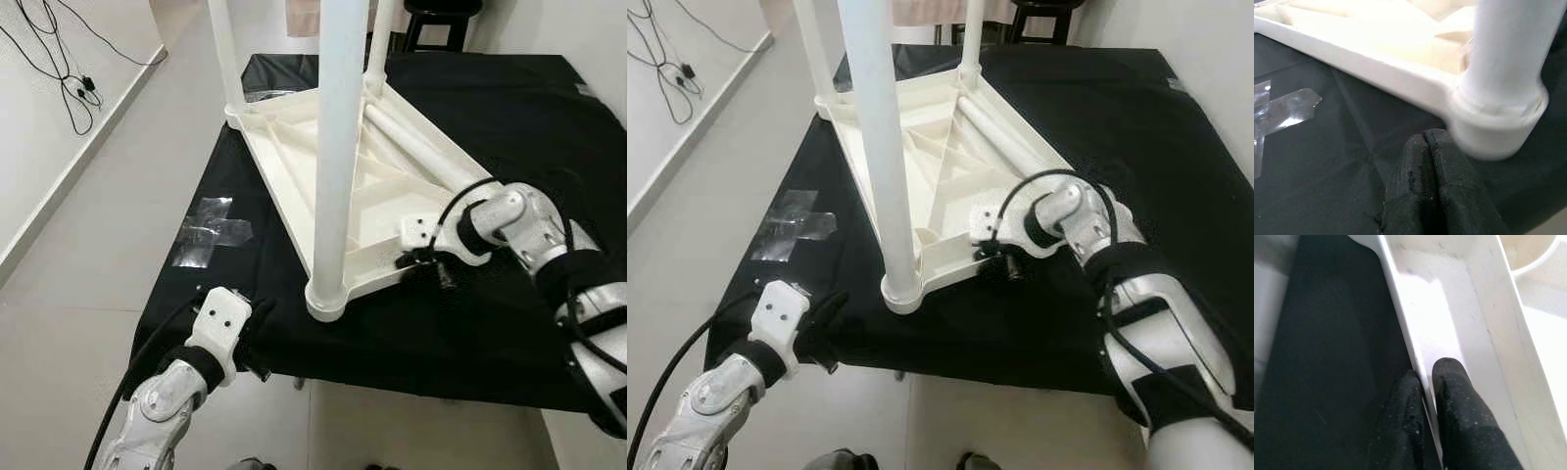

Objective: Building children table

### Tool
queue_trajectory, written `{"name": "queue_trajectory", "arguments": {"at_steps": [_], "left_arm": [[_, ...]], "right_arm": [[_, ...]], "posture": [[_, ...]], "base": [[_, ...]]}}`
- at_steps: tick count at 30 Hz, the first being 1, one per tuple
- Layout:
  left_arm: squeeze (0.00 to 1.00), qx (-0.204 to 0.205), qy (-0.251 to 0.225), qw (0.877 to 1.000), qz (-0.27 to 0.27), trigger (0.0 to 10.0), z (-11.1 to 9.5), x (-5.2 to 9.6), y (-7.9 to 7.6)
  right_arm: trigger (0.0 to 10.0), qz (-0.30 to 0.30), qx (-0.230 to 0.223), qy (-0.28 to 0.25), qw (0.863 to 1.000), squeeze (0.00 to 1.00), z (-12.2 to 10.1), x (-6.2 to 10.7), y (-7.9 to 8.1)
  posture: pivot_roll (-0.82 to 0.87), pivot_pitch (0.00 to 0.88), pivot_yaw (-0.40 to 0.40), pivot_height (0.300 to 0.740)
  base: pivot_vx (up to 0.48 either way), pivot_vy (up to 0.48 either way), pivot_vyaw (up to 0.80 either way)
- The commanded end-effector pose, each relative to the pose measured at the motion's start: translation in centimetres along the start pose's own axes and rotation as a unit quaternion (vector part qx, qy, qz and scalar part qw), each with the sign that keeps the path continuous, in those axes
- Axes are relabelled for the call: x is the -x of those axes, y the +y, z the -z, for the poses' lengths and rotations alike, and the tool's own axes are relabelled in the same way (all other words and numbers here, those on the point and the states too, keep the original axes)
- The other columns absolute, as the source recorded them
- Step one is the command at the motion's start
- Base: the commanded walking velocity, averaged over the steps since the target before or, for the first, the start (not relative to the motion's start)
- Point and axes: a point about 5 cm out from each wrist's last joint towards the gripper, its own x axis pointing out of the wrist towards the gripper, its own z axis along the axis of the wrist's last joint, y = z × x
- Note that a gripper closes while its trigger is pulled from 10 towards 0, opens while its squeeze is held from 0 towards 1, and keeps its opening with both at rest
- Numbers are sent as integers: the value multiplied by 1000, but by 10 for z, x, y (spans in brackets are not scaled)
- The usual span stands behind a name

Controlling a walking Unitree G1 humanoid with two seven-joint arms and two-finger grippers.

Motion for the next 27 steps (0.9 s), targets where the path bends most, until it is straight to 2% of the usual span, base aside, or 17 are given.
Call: {"name": "queue_trajectory", "arguments": {"at_steps": [1, 2, 3, 4, 5, 6, 8, 10, 12, 15, 16, 18, 20, 21, 24, 27], "left_arm": [[0, -3, 8, 1000, 1, 10000, 2, 2, -2], [0, -3, 8, 1000, 1, 10000, 2, 2, -2], [0, -4, 7, 1000, 1, 10000, 1, 2, -2], [0, -4, 7, 1000, 1, 10000, 1, 2, -2], [0, -5, 7, 1000, 3, 10000, 1, 2, -3], [0, -5, 7, 1000, 3, 10000, 1, 2, -3], [0, -8, 7, 1000, 8, 10000, 1, 3, -5], [0, -9, 8, 1000, 10, 10000, 1, 3, -5], [0, -11, 9, 1000, 12, 10000, 1, 3, -6], [0, -11, 9, 1000, 13, 10000, 1, 3, -6], [0, -14, 9, 1000, 15, 10000, 1, 3, -6], [0, -15, 9, 1000, 15, 10000, 1, 4, -5], [0, -17, 11, 1000, 14, 10000, 1, 5, -3], [0, -17, 11, 1000, 14, 10000, 1, 5, -3], [0, -19, 10, 1000, 18, 10000, 0, 4, -5], [0, -20, 10, 1000, 18, 10000, 0, 5, -6]], "right_arm": [[0, 14, -15, -56, 998, 0, -6, 3, -1], [0, 14, -15, -56, 998, 0, -6, 3, -1], [0, 5, -20, -91, 996, 0, -13, 0, 1], [0, 5, -20, -91, 996, 0, -13, 0, 1], [0, -5, -29, -132, 991, 0, -21, -5, 5], [0, -5, -29, -132, 991, 0, -21, -5, 5], [0, -13, -45, -201, 979, 0, -36, -17, 17], [0, -13, -51, -216, 975, 0, -40, -20, 20], [0, 4, -62, -218, 974, 0, -43, -39, 29], [0, 10, -68, -216, 974, 0, -43, -46, 32], [0, 28, -87, -211, 973, 0, -43, -55, 32], [0, 50, -99, -204, 973, 0, -43, -61, 30], [0, 122, -129, -202, 963, 0, -47, -69, 14], [0, 122, -129, -202, 963, 0, -47, -69, 14], [0, 204, -154, -197, 947, 0, -55, -70, -6], [0, 229, -166, -191, 940, 0, -57, -66, -11]], "posture": [[85, 155, -24, 740], [85, 155, -24, 740], [85, 156, -26, 740], [85, 156, -26, 740], [84, 157, -26, 740], [84, 157, -26, 740], [83, 162, -21, 740], [83, 162, -21, 740], [88, 165, -15, 740], [88, 165, -15, 740], [93, 165, -16, 740], [95, 165, -11, 740], [98, 164, -7, 740], [98, 164, -7, 740], [100, 163, -6, 740], [106, 162, -10, 740]], "base": [[0, 0, 0], [0, 0, 0], [0, 0, 0], [0, 0, 0], [0, 0, 0], [0, 0, 0], [0, 0, 0], [0, 0, 0], [0, 0, 0], [0, 0, 0], [0, 0, 0], [0, 0, 0], [0, 0, 0], [0, 0, 0], [0, 0, 0], [0, 0, 0]]}}
